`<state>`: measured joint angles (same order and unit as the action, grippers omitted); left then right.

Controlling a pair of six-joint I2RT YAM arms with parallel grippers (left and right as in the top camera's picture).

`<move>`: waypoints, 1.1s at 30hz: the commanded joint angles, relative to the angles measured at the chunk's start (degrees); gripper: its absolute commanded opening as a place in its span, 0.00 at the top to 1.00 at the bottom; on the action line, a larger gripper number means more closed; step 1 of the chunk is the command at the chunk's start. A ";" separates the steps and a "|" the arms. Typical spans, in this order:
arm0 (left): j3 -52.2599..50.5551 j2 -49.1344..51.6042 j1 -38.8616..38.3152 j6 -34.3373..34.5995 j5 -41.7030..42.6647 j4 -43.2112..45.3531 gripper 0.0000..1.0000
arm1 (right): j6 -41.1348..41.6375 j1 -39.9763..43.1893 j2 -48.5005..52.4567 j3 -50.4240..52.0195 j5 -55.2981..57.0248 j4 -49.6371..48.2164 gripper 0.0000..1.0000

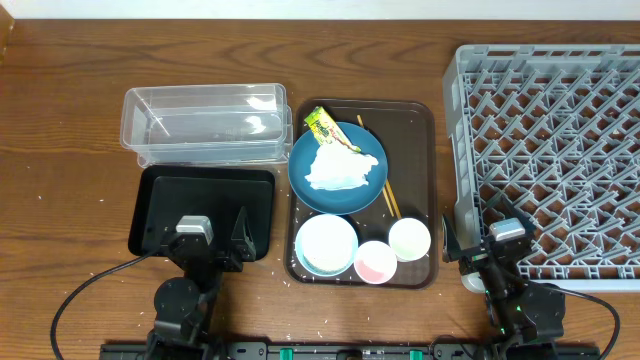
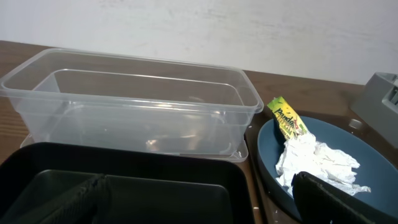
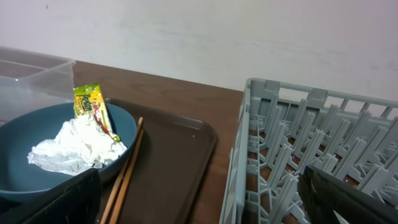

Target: Sort waste into correct bins and load items into the dishwasher rack

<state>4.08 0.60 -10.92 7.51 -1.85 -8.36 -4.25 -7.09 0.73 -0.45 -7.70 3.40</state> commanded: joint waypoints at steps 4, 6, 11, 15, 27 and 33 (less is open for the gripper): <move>-1.66 -0.37 0.24 0.26 -0.11 -0.35 0.05 | -0.55 0.42 -0.35 0.13 -0.04 0.09 0.01; -1.66 -0.37 0.24 0.26 -0.11 -0.33 0.05 | -0.55 0.42 -0.35 0.13 -0.04 0.09 0.01; -1.66 -0.37 0.24 0.26 -0.11 -0.33 0.05 | -0.55 0.42 -0.35 0.13 -0.04 0.09 0.01; -1.66 -0.37 0.24 0.26 -0.11 -0.35 0.05 | -0.55 0.42 -0.35 0.13 -0.04 0.09 0.01; -1.66 -0.26 0.22 0.90 2.93 -0.50 0.05 | -0.50 0.35 -0.35 0.13 -2.25 0.00 0.01; -1.60 1.11 0.20 9.94 13.75 0.68 0.05 | 14.14 0.26 -0.35 0.13 -12.46 -1.57 0.01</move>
<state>3.90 1.23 -10.92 11.97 5.15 -7.94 -0.32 -7.09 0.73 -0.45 -13.54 2.57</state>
